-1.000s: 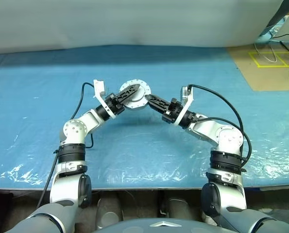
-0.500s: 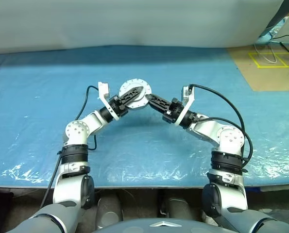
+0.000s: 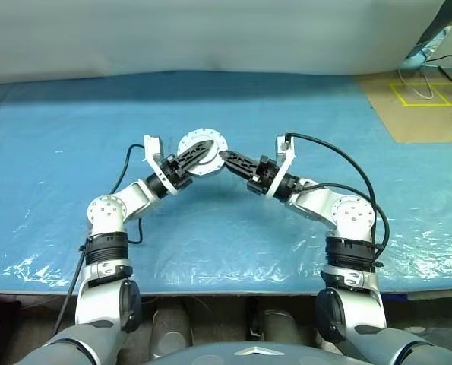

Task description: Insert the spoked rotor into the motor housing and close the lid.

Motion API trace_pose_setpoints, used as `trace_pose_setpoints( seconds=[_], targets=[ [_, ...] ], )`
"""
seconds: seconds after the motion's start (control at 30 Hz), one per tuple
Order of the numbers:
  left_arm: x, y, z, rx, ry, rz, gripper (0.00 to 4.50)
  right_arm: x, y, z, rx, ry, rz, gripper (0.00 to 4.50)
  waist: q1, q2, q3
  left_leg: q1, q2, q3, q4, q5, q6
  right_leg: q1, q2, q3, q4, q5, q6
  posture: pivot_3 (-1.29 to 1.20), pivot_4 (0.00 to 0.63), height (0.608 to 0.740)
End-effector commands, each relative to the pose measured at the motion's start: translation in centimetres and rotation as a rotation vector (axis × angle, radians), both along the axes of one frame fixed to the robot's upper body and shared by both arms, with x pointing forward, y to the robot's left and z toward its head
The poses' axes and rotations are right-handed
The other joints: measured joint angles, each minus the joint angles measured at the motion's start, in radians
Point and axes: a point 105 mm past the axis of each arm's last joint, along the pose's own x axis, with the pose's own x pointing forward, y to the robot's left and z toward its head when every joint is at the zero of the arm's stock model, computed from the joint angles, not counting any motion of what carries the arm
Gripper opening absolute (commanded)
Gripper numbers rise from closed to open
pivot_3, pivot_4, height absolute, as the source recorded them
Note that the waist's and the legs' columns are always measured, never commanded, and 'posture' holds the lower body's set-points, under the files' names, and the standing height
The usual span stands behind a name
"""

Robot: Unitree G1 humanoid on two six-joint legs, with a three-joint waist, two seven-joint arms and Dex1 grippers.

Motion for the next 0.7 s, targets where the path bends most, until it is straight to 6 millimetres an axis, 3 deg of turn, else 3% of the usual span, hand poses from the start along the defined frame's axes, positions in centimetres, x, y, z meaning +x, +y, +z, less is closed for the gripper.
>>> trace_pose_setpoints(
  seconds=[0.03,0.17,0.37,0.7],
  targets=[
    [-0.6,-0.5,0.7,0.043,-0.038,-0.037,2.67,0.8,-1.0,2.4,0.007,-0.100,-0.081,1.08,0.001,0.000,0.000,0.000,0.000,0.000,0.000,0.000,0.000,0.000,0.000,0.000,0.000,0.000,0.000,0.00,0.150,0.740],
    [0.0,-0.3,0.5,0.055,-0.033,-0.012,2.66,0.8,-1.0,2.5,0.003,-0.116,-0.078,1.08,0.002,0.000,0.000,0.000,0.000,0.000,0.000,0.000,0.000,0.000,0.000,0.000,0.000,0.000,0.000,0.00,0.150,0.740],
    [1.5,0.9,1.2,0.038,-0.041,0.074,2.66,0.7,-1.1,2.6,0.003,-0.118,-0.077,3.06,0.004,0.000,0.000,0.000,0.000,0.000,0.000,0.000,0.000,0.000,0.000,0.000,0.000,0.000,0.001,0.00,0.150,0.740],
    [5.2,6.8,3.0,0.058,-0.095,0.363,2.66,0.7,-1.5,2.5,-0.029,-0.136,-0.095,3.06,0.003,-0.001,0.000,0.000,0.000,0.000,0.000,0.000,0.000,0.000,0.000,0.000,0.000,0.000,0.001,0.00,0.150,0.740]
  ],
)
